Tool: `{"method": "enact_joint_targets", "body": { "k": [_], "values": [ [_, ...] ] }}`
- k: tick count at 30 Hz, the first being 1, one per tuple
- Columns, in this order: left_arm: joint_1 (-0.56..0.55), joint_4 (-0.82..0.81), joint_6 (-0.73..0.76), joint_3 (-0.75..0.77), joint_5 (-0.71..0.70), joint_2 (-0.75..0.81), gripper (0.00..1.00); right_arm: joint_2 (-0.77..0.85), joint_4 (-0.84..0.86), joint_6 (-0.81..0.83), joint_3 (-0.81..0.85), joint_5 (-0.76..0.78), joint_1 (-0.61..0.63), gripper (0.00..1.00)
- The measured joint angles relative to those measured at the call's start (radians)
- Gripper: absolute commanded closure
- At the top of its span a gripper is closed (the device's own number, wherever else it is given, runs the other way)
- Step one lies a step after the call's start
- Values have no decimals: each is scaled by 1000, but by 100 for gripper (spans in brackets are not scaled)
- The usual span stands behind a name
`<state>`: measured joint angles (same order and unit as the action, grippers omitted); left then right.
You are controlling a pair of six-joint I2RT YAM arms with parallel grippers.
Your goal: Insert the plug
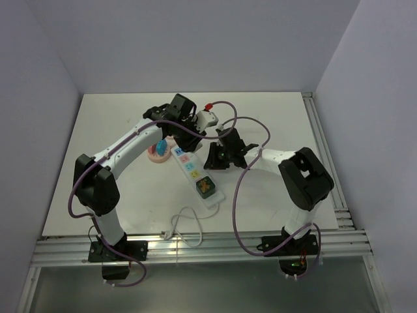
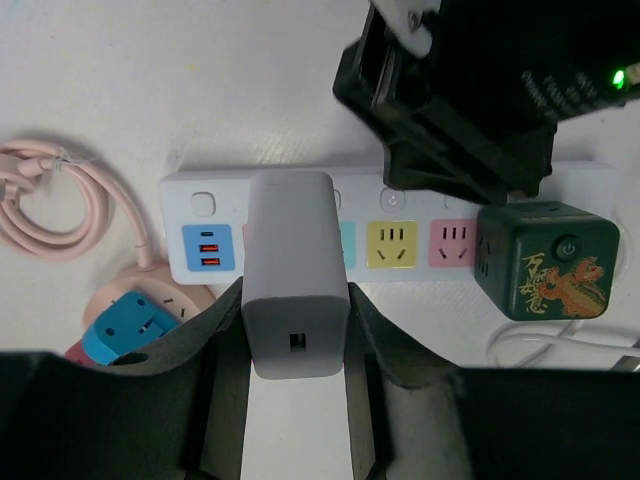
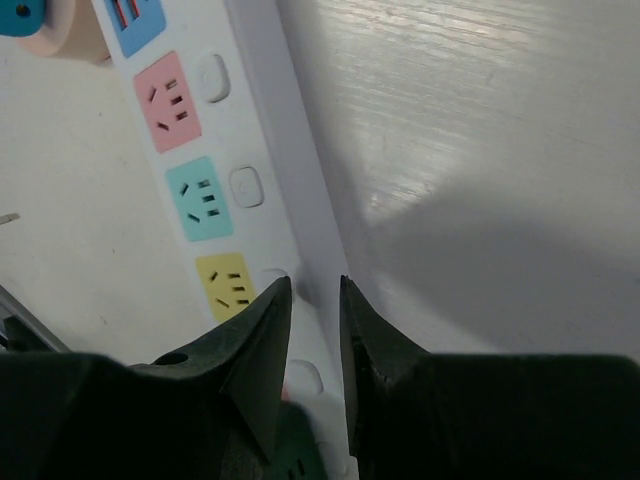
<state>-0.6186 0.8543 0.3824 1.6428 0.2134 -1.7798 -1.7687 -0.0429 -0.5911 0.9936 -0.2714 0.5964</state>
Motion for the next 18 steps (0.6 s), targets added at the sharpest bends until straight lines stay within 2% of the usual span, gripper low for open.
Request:
{"method": "enact_joint_targets", "body": {
  "k": [7, 18],
  "values": [
    [-11, 31, -39, -15, -3, 2, 100, 86, 16, -18, -106, 38, -81, 66],
    [-35, 97, -111, -15, -28, -76, 100, 303, 63, -51, -301, 186, -113, 68]
  ]
}}
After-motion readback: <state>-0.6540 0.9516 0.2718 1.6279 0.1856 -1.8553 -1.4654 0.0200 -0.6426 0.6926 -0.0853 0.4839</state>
